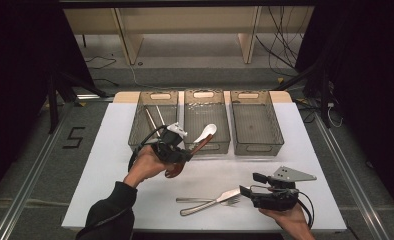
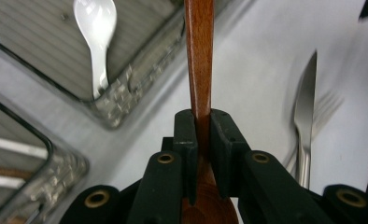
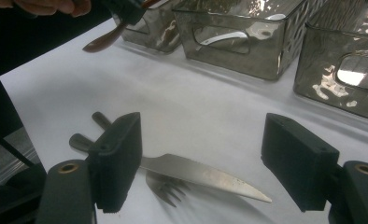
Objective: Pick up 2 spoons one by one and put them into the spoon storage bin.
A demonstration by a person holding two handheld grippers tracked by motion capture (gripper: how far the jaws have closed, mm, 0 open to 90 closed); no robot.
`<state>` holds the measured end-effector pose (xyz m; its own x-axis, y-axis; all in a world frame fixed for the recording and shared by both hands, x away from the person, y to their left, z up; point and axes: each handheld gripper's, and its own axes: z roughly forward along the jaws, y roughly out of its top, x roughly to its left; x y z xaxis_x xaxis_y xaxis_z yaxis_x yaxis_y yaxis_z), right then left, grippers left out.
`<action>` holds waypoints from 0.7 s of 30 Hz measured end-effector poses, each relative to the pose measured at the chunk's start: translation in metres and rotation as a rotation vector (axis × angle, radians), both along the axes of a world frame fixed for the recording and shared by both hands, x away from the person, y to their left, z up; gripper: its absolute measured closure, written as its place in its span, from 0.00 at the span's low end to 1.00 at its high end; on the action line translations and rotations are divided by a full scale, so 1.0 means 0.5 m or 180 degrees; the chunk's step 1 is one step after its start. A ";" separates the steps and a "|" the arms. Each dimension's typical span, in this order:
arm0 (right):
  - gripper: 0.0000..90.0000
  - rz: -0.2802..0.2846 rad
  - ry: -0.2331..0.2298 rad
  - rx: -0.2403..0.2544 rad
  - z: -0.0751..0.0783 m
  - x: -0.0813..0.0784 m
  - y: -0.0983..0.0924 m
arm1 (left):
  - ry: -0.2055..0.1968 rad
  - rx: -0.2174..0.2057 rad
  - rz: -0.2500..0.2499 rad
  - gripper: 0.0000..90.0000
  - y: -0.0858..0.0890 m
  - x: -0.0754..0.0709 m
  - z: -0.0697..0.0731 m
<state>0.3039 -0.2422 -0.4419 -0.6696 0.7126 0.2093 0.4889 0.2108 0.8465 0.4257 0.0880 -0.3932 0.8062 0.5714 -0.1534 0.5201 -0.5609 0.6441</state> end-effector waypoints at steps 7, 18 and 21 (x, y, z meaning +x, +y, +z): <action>0.33 0.0002 0.0002 0.0005 -0.001 0.001 -0.001 | -0.0118 -0.0152 0.0152 0.90 -0.011 0.035 0.023; 0.33 0.0011 0.0001 0.0010 0.000 0.001 -0.001 | -0.0288 -0.0340 0.0345 0.90 -0.027 0.083 0.043; 0.33 0.0010 0.0008 0.0008 0.000 0.001 -0.001 | -0.0325 -0.0352 0.0358 0.90 -0.034 0.096 0.048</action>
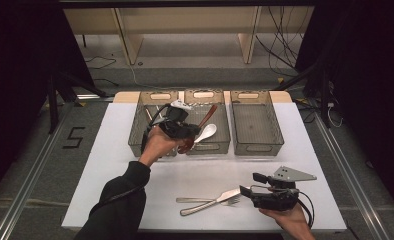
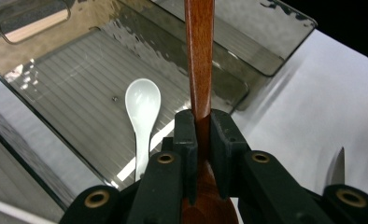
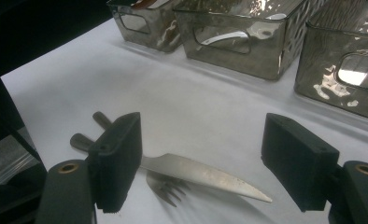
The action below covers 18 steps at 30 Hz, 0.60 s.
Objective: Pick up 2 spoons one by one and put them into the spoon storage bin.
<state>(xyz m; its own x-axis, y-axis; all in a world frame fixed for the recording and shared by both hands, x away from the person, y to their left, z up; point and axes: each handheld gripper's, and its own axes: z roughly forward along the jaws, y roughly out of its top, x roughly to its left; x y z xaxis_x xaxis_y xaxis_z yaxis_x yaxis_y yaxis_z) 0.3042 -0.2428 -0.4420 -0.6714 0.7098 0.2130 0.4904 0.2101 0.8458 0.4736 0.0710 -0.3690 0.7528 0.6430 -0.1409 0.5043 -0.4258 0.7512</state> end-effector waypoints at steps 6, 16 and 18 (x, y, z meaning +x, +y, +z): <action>0.33 0.0007 -0.0003 0.0006 0.000 0.000 -0.001 | -0.0056 -0.0008 0.0092 0.90 -0.013 0.025 0.011; 0.33 0.0017 -0.0001 0.0000 0.000 0.001 -0.002 | -0.0156 -0.0065 0.0243 0.90 -0.027 0.065 0.020; 0.33 0.0018 -0.0001 0.0001 0.000 0.001 -0.002 | -0.0170 -0.0067 0.0250 0.90 -0.030 0.071 0.021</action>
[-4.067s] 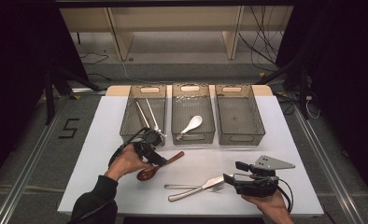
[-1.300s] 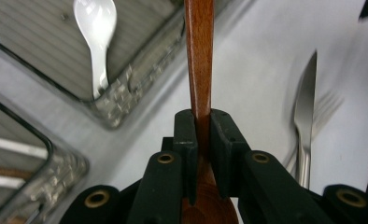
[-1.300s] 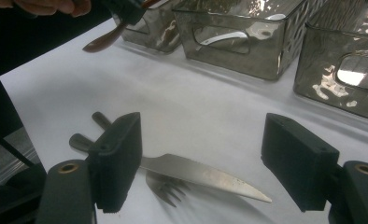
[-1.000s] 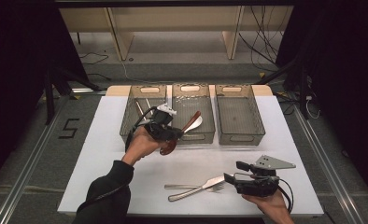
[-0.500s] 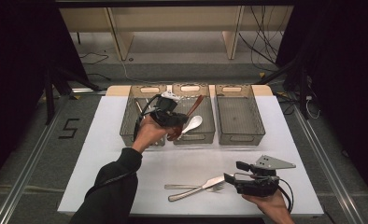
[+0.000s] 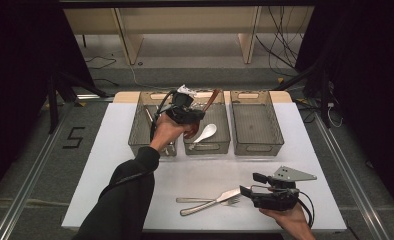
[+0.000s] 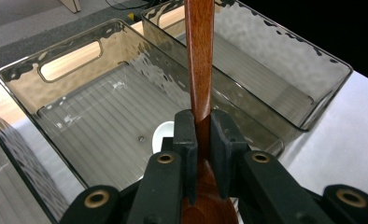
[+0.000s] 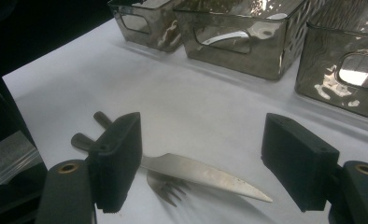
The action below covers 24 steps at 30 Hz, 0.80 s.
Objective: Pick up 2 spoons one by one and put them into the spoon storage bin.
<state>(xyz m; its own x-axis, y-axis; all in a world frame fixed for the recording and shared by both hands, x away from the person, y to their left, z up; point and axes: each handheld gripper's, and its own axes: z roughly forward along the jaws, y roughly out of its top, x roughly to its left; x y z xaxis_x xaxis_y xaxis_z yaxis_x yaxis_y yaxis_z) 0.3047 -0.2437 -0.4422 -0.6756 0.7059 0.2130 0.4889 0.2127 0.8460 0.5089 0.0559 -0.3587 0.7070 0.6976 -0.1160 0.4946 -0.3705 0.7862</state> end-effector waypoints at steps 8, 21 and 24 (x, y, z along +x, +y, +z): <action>0.33 0.0006 0.0000 0.0002 0.000 0.000 0.000 | -0.0012 -0.0018 0.0090 0.90 -0.009 0.019 -0.004; 0.33 0.0011 0.0007 0.0012 0.000 -0.001 0.000 | 0.0057 -0.0003 0.0167 0.90 -0.022 0.042 -0.032; 0.33 0.0011 0.0008 0.0015 0.000 -0.001 0.000 | 0.0095 -0.0030 0.0193 0.90 -0.020 0.045 -0.040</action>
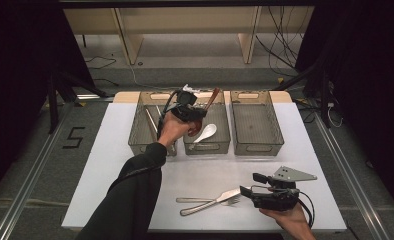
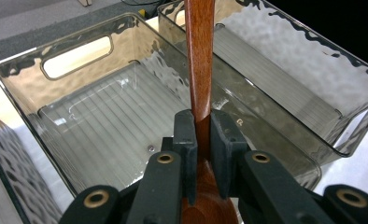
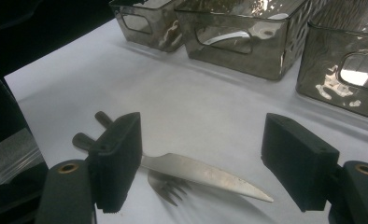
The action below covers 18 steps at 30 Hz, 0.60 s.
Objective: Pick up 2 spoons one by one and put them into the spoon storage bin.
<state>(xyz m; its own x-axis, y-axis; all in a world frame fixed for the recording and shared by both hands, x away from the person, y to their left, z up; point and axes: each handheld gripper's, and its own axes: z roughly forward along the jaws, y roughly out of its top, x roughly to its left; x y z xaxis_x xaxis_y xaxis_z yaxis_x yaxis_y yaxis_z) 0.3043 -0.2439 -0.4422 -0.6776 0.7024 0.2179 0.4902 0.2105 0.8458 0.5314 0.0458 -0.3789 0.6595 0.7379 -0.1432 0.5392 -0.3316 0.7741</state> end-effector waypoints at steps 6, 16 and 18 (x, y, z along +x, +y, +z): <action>0.33 0.0006 -0.0003 -0.0004 0.000 0.000 0.000 | 0.0051 -0.0026 0.0069 0.90 0.002 0.001 -0.017; 0.33 0.0020 -0.0003 -0.0008 -0.001 0.000 0.002 | 0.0146 0.0001 0.0127 0.89 -0.001 0.005 -0.040; 0.33 0.0019 0.0001 -0.0010 -0.001 0.000 0.003 | 0.0162 -0.0004 0.0145 0.89 -0.001 0.006 -0.041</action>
<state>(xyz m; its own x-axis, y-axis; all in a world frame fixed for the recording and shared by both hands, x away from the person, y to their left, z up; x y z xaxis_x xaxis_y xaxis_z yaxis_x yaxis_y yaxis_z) 0.3043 -0.2426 -0.4426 -0.6817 0.6990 0.2160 0.4893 0.2161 0.8449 0.5344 0.0452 -0.3994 0.6170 0.7668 -0.1767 0.5925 -0.3049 0.7456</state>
